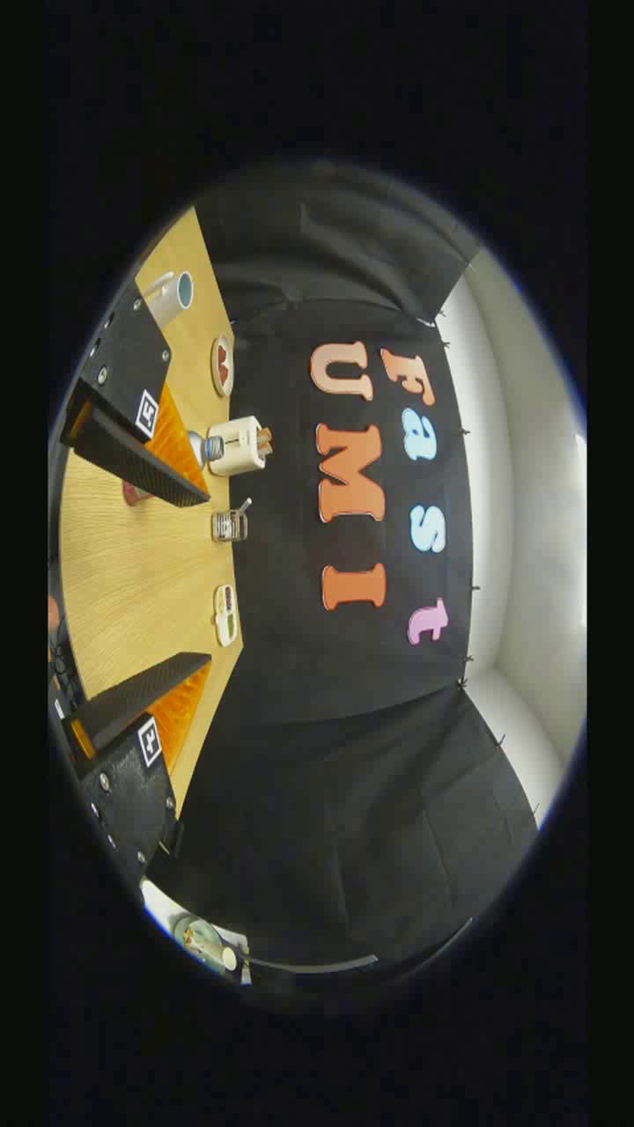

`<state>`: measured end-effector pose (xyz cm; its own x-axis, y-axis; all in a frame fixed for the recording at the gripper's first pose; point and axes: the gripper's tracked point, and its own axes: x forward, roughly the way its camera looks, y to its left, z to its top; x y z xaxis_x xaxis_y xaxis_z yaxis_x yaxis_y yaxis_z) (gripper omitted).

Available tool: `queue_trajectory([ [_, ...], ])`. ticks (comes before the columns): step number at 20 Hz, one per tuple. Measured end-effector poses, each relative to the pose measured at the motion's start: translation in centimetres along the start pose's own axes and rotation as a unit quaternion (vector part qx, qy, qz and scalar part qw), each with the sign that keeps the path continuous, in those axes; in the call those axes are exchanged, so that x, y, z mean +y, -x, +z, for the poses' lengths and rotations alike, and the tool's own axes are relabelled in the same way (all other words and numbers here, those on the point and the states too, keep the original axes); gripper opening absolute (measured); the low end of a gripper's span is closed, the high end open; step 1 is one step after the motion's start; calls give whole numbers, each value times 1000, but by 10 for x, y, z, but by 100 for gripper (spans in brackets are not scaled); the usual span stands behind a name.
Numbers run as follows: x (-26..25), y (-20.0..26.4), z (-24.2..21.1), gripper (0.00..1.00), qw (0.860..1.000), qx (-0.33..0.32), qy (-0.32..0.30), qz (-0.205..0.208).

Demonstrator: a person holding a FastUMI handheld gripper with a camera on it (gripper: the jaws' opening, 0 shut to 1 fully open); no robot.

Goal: Take the bottle from table, then pour the juice into the cup, finally place the bottle on the coaster

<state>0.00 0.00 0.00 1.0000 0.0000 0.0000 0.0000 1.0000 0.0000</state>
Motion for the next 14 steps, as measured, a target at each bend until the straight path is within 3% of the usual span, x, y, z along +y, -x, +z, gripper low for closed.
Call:
queue_trajectory([
  [14, 22, -5, -1, 99, 1000, 5, 9, 15],
])
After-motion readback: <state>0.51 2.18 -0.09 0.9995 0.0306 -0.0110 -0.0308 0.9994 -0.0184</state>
